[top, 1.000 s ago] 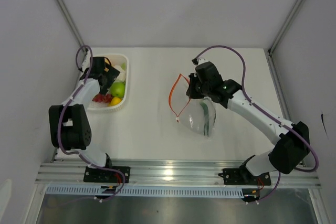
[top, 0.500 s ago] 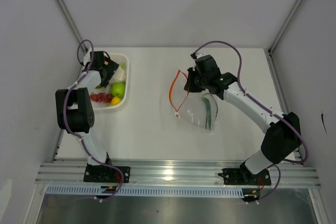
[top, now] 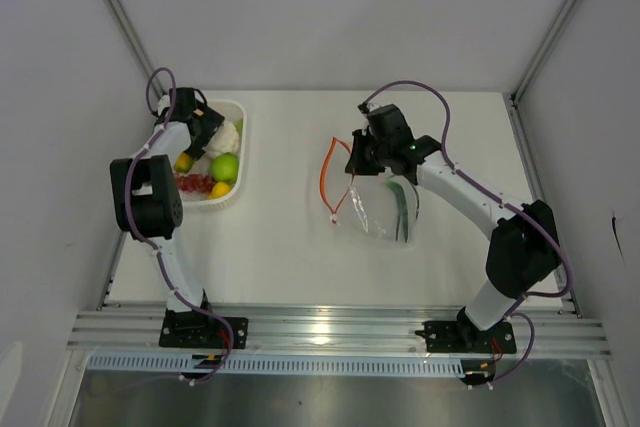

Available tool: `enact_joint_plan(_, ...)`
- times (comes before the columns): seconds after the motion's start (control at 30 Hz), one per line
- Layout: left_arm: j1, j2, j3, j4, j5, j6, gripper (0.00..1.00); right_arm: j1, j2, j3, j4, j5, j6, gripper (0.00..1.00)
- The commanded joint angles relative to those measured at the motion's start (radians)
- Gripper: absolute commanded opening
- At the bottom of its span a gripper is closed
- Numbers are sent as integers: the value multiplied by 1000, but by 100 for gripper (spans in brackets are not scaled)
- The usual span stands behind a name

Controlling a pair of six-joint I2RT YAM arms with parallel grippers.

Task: Place the food in the zip-top bag and seal the zipper
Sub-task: Pick up the fake vegetable from the bin.

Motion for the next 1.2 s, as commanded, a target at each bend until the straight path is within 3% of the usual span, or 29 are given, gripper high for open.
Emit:
enact_joint_plan(0.0,7,5,43,-38,26,27,99,-2,-8,62,19,-14,-4,0)
enact_joint_plan(0.23,5,11,55,-110,43,-12,99,-6,-34,62,0,-4,-24,0)
enact_joint_plan(0.47,-6,-12,57,-188,-29,-30,100,-16,-60,38,-8,-10,-41,0)
enact_joint_plan(0.9,-3,108,209,-282,4,25,100,-44,-80,-22,25,-42,-39,0)
enact_joint_plan(1.07,-3,51,123,-153,33,31,100,-45,-77,-20,31,-45,-36,0)
enact_joint_plan(1.13,-3,53,124,-142,36,33,95,-45,-77,-20,29,-44,-35,0)
enact_joint_plan(1.17,-3,56,127,-141,38,34,88,-45,-78,-19,29,-42,-35,0)
